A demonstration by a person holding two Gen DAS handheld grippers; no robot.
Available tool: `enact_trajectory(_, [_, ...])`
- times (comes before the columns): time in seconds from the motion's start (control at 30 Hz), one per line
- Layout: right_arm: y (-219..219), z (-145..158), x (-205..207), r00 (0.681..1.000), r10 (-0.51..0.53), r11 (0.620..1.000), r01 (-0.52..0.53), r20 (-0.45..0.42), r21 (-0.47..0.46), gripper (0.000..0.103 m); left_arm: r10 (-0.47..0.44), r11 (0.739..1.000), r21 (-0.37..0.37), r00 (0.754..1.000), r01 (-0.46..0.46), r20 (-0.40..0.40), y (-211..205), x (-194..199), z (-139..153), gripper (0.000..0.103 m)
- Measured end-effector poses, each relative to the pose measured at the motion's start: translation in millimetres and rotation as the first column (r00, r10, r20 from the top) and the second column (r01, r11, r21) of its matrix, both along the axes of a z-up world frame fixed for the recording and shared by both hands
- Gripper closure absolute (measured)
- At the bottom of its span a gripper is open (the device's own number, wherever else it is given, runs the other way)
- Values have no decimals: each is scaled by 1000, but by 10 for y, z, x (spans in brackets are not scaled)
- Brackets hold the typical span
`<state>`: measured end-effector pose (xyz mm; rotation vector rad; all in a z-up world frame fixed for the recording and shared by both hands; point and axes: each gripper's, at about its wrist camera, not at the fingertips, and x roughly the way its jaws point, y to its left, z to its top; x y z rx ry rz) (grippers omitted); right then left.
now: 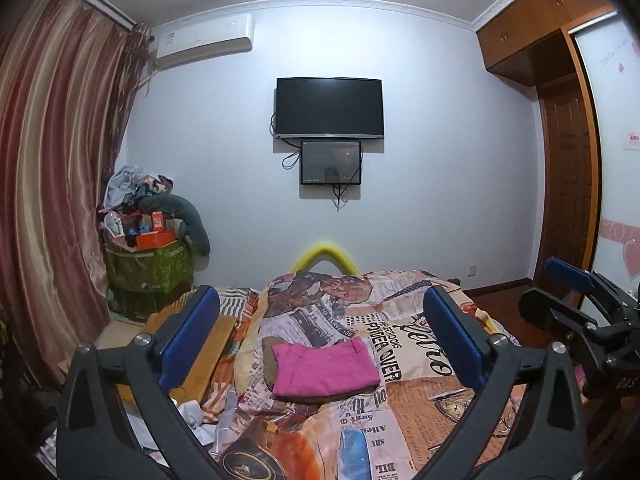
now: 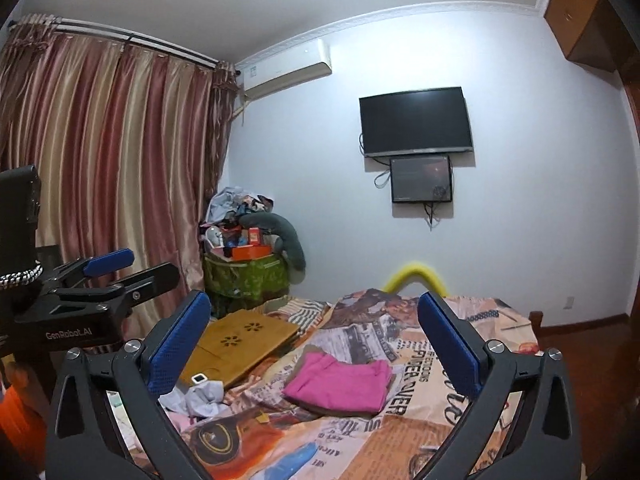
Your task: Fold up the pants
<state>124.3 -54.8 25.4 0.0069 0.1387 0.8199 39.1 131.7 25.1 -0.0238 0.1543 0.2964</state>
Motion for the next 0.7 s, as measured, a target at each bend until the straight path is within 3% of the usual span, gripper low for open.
enact_trajectory(0.7, [-107,-41,-88,1000,-12,1000,12,-10,2,0,11,1000,4,1000,-11,-21,-18,5,-84,0])
